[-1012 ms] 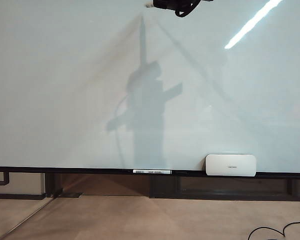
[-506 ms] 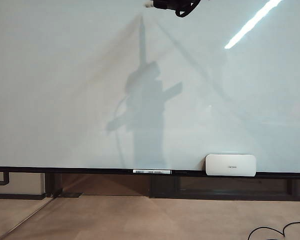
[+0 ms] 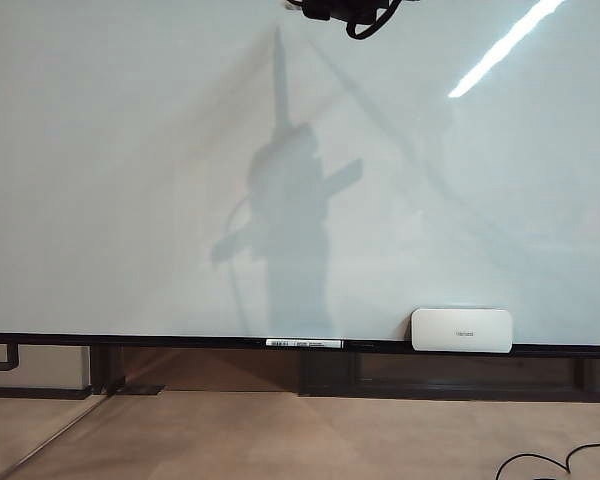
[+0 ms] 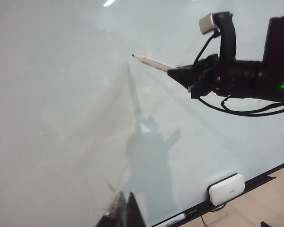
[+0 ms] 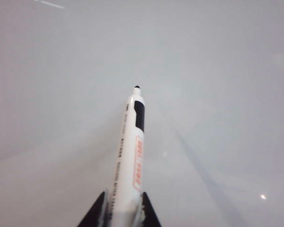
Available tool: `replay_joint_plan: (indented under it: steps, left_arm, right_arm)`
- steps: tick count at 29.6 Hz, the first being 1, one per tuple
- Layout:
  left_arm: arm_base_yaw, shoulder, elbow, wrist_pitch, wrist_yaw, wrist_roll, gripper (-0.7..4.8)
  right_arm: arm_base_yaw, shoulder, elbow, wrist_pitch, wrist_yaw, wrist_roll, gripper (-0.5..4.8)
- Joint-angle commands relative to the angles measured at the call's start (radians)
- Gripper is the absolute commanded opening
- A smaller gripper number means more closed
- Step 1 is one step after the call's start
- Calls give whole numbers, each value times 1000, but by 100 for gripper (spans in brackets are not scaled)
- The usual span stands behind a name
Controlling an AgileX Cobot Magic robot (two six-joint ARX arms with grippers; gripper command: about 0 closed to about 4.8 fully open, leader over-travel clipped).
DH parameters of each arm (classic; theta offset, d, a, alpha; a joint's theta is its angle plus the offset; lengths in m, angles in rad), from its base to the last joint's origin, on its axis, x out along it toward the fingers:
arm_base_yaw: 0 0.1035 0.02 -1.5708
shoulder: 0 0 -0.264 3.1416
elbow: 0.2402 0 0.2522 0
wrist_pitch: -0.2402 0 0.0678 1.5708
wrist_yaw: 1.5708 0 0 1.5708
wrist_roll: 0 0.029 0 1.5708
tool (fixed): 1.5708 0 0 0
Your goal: Reach to the right to find the marker pen, pick it up, and write the number 18 on the whiteboard.
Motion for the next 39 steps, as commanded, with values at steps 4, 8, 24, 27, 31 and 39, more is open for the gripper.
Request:
replay_joint_plan:
  steps: [4, 8, 24, 27, 31, 39]
  left_arm:
    - [0, -1, 4, 12, 5, 2, -5]
    - [0, -1, 4, 12, 5, 2, -5]
    - [0, -1, 4, 12, 5, 2, -5]
    - [0, -1, 4, 12, 5, 2, -5]
    - [0, -1, 4, 12, 5, 2, -5]
    - [0, -1, 4, 12, 5, 3, -5]
  right_arm:
    - [-13, 7, 12, 33, -11, -20, -2]
    - [-14, 7, 12, 34, -17, -21, -2]
    - [-35, 20, 13, 48, -21, -24, -2]
    - [-35, 20, 13, 45, -21, -24, -2]
    - [-35, 20, 13, 37, -20, -24, -2]
    - [-43, 24, 13, 21, -18, -24, -2]
